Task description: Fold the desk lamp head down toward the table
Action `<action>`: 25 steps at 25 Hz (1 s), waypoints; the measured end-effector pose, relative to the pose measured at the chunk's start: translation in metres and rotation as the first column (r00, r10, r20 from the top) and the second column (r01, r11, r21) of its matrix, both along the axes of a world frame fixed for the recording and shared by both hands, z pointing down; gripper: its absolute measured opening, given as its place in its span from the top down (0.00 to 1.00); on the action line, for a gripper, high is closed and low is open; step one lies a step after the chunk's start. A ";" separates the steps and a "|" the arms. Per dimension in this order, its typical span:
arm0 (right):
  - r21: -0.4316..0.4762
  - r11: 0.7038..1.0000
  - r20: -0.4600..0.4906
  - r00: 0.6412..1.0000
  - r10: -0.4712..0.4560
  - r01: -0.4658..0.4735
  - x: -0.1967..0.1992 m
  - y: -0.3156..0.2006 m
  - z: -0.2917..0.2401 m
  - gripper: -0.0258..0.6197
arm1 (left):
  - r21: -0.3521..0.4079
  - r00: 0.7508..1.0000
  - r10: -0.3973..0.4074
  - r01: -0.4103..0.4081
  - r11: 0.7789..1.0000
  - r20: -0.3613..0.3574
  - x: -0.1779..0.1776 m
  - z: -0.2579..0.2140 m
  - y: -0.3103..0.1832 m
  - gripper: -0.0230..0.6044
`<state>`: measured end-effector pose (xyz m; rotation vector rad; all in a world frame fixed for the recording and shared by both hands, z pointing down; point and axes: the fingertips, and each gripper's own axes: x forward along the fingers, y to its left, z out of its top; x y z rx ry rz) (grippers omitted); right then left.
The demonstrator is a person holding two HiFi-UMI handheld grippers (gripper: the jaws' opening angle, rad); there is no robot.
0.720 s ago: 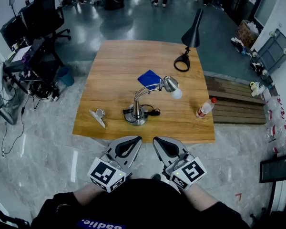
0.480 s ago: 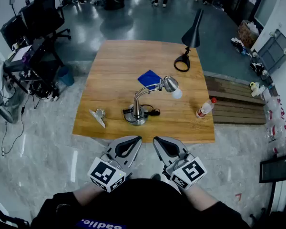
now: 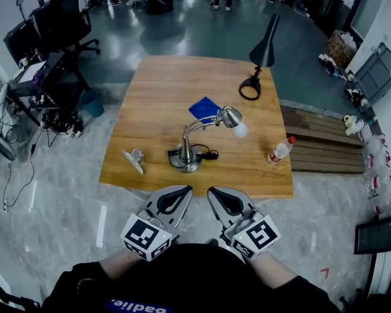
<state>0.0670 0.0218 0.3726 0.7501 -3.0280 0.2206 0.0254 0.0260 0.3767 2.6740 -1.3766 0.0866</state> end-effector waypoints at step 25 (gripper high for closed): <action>0.005 1.000 -0.031 0.999 -0.024 0.024 -0.004 -0.049 0.005 0.95 | 0.000 0.997 -0.075 0.075 0.997 0.033 -0.018 0.016 -0.056 0.95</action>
